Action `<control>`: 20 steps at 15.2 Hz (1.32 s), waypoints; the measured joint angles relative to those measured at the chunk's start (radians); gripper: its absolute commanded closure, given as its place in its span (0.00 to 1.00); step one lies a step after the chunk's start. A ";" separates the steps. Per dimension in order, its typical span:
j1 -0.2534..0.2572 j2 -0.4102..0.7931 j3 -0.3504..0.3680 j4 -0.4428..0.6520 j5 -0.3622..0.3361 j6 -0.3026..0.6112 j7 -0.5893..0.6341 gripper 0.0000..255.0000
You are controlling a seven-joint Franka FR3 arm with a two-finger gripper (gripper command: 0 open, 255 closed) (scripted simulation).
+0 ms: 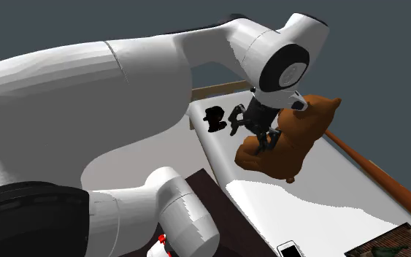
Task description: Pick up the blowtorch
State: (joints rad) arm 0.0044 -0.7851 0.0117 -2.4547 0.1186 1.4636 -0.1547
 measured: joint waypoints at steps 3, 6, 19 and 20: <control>0.010 0.025 0.015 -0.009 0.024 0.032 0.012 0.00; 0.033 0.093 0.046 -0.014 0.076 0.102 0.036 0.00; 0.131 0.495 0.172 0.088 0.273 0.417 0.097 0.00; 0.139 0.527 0.182 0.101 0.285 0.439 0.100 0.00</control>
State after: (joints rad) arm 0.1429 -0.2578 0.1935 -2.3539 0.4038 1.9022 -0.0545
